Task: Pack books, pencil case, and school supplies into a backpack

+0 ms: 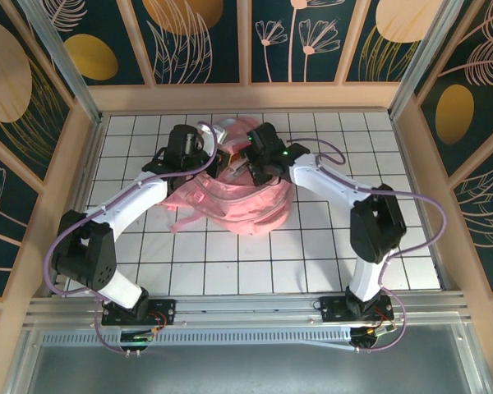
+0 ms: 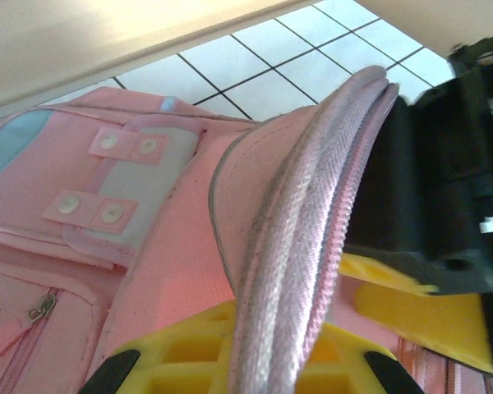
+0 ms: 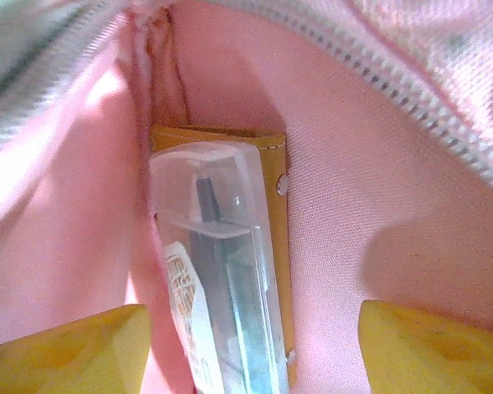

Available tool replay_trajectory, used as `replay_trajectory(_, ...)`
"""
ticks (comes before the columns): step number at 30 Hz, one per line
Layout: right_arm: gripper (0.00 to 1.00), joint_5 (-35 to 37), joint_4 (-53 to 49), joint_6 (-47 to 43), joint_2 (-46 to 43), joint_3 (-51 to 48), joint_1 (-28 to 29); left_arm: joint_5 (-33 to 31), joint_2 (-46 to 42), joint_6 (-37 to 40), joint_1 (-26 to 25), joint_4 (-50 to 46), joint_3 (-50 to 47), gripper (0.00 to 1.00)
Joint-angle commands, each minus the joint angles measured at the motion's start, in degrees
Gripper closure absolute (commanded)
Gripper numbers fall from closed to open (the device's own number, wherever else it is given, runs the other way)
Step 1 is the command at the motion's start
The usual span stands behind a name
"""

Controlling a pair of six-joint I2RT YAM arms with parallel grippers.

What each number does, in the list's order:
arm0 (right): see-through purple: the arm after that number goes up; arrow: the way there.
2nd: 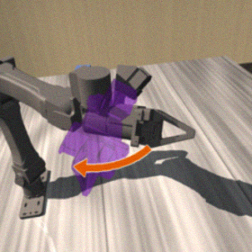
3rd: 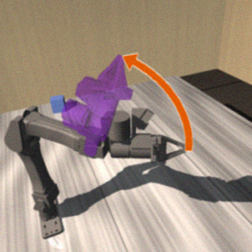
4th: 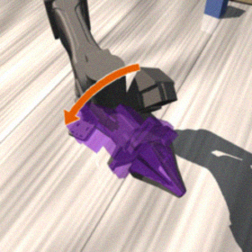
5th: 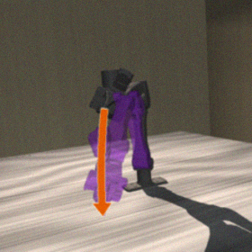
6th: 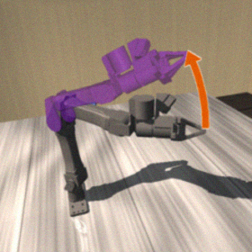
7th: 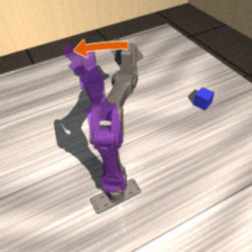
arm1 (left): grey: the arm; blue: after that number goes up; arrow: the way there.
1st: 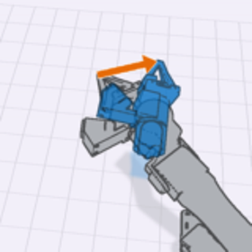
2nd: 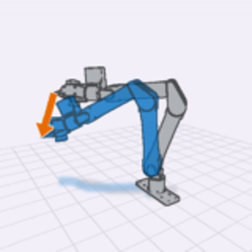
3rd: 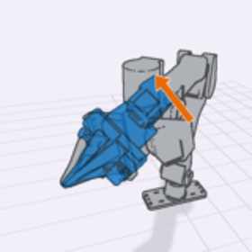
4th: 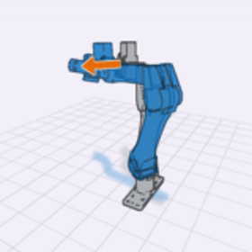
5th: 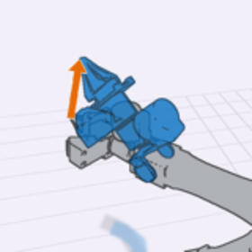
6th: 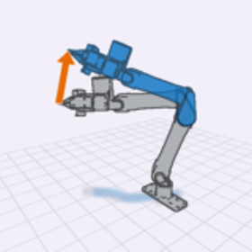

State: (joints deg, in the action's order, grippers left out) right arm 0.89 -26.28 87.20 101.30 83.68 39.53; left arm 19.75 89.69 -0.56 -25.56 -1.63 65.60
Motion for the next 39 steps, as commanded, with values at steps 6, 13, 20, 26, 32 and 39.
replay_trajectory(6, 0.57, 1.2, 3.9, -0.2, -9.6, -7.6, -0.4, 5.0, 0.0, -0.5, 0.2, 6.3, 4.6, 1.0)
replay_trajectory(13, 0.74, 3.5, 3.1, 5.3, -8.2, -7.4, 2.4, 6.0, 0.6, -1.6, 0.2, 6.5, 5.1, 1.0)
replay_trajectory(20, 0.9, 3.8, 7.5, 6.7, -4.3, -6.5, 3.9, 7.4, 0.6, -2.5, 0.2, 6.6, 5.2, 1.0)
replay_trajectory(26, 0.94, 7.1, 12.6, 8.4, -1.4, -6.1, 4.6, 7.8, -0.1, -2.6, 0.2, 6.6, 4.0, 1.0)
replay_trajectory(32, 0.95, 6.7, 19.4, 9.2, 3.5, -3.8, 4.5, 9.4, 0.0, -3.4, 0.2, 7.2, 3.1, 1.0)
replay_trajectory(39, 0.92, 3.5, 18.6, 5.4, 4.4, -3.7, 3.2, 12.9, -0.7, -0.7, 0.2, 5.1, 4.6, 0.77)
